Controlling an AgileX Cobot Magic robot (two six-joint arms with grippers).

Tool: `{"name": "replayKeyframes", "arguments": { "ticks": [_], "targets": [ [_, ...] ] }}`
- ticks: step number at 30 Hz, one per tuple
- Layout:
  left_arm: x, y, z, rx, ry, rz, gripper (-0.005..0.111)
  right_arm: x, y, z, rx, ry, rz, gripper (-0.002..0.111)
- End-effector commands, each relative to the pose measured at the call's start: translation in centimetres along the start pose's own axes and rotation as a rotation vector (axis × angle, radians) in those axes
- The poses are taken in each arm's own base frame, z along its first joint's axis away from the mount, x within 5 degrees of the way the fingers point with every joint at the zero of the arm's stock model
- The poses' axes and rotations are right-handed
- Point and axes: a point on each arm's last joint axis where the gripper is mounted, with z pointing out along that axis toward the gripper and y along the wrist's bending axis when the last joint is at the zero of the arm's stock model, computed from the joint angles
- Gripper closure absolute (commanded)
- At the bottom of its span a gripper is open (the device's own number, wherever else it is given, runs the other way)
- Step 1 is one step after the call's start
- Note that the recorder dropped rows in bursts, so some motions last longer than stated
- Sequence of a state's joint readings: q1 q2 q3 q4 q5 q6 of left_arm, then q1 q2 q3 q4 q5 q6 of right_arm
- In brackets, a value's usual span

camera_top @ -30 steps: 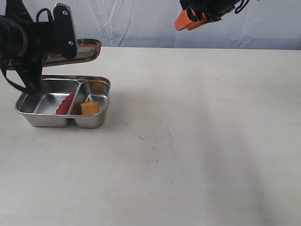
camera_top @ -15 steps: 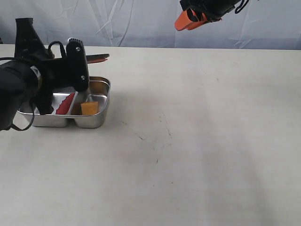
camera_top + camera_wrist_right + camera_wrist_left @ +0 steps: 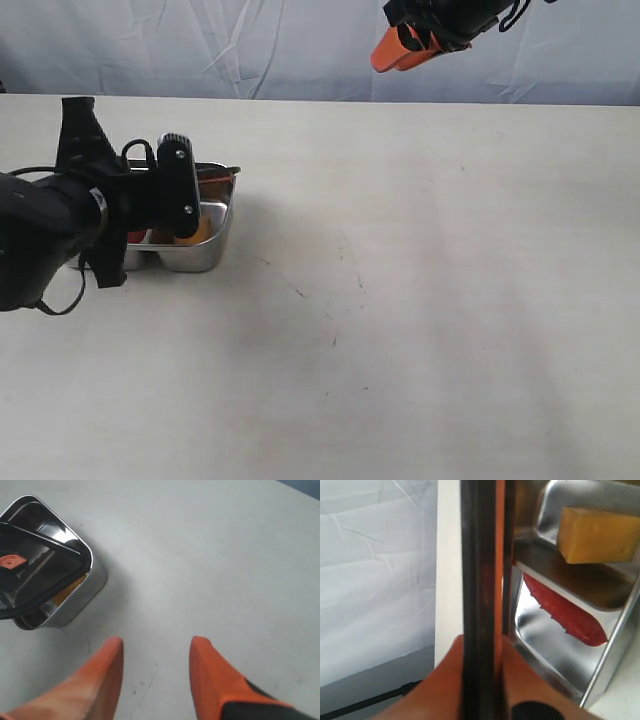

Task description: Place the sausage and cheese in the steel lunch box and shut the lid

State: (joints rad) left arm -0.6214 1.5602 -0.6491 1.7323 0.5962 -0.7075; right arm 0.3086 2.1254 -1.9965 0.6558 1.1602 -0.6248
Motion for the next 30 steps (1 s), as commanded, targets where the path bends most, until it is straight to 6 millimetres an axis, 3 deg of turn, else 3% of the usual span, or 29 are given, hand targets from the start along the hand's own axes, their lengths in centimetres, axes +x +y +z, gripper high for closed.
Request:
{"name": "replayKeyframes", "arguments": {
  "ticks": [1,13,30],
  "targets": [
    [-0.5,-1.4,0.9,0.052,-0.005,-0.016,0.107,0.0,0.1,-0.5,-0.012,0.004,-0.007,0.066],
    [0.0,-3.9,1.1,0.261,0.118,-0.33,0.107,0.0,0.1,-0.5,-0.011,0.002,-0.007,0.066],
    [0.3,-4.4,1.0,0.306,0.16,-0.354,0.107,0.1,0.6,-0.5,-0.068,0.012,0.014,0.066]
  ]
}}
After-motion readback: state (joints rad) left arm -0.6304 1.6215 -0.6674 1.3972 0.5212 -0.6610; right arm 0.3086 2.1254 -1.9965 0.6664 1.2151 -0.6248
